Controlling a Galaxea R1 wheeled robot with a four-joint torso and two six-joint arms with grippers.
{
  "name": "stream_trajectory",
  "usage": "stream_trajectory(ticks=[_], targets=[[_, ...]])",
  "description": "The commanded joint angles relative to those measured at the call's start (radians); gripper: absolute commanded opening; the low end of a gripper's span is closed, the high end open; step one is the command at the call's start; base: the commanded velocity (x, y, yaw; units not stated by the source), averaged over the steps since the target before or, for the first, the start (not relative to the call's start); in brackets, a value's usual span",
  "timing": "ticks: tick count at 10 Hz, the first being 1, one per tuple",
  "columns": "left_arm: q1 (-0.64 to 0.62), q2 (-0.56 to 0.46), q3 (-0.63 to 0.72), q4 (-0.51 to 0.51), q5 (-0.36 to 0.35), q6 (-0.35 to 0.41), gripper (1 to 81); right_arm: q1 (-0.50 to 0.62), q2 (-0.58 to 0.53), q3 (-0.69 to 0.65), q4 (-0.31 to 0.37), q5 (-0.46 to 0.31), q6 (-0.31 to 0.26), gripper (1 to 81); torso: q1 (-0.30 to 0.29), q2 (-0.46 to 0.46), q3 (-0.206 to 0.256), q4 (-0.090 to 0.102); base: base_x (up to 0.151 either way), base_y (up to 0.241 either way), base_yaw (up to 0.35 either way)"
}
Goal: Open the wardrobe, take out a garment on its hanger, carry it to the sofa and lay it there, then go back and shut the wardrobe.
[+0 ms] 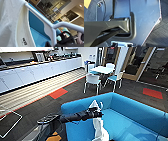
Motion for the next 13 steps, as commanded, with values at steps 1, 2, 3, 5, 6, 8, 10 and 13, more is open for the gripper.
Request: stream_trajectory(ticks=[1,2,3,5,6,8,10,13], targets=[[-0.098,-0.055,0.075,0.080,-0.024,0.015,1.0,0.005,0.016,0.009,-0.002,-0.070,-0.004,81.1,0.000,0.000,0.000,0.000,0.000,0.000,0.000],[-0.084,-0.074,0.087,0.091,-0.024,0.013,1.0,0.005,0.016,0.009,-0.004,-0.071,-0.004,81.1,0.000,0.000,0.000,0.000,0.000,0.000,0.000],[-0.072,-0.086,0.089,0.105,-0.024,0.013,1.0,0.005,0.016,0.009,-0.002,-0.070,-0.004,81.1,0.000,0.000,0.000,0.000,0.000,0.000,0.000],[-0.062,-0.092,0.064,0.118,-0.024,0.013,1.0,0.005,0.016,0.009,-0.004,-0.070,-0.004,81.1,0.000,0.000,0.000,0.000,0.000,0.000,0.000],[-0.061,-0.092,0.045,0.118,-0.025,0.013,1.0,0.005,0.016,0.009,-0.004,-0.070,-0.004,81.1,0.000,0.000,0.000,0.000,0.000,0.000,0.000],[-0.049,-0.089,-0.011,0.146,-0.024,0.015,1.0,0.005,0.016,0.009,-0.004,-0.070,-0.004,81.1,0.000,0.000,0.000,0.000,0.000,0.000,0.000],[-0.033,-0.089,-0.038,0.163,-0.024,0.015,1.0,0.005,0.016,0.009,-0.005,-0.070,-0.004,81.1,0.000,0.000,0.000,0.000,0.000,0.000,0.000],[-0.024,-0.130,-0.041,0.163,-0.024,0.015,1.0,0.005,0.016,0.009,-0.005,-0.070,-0.003,81.1,0.000,0.000,0.000,0.000,0.000,0.000,0.000]])
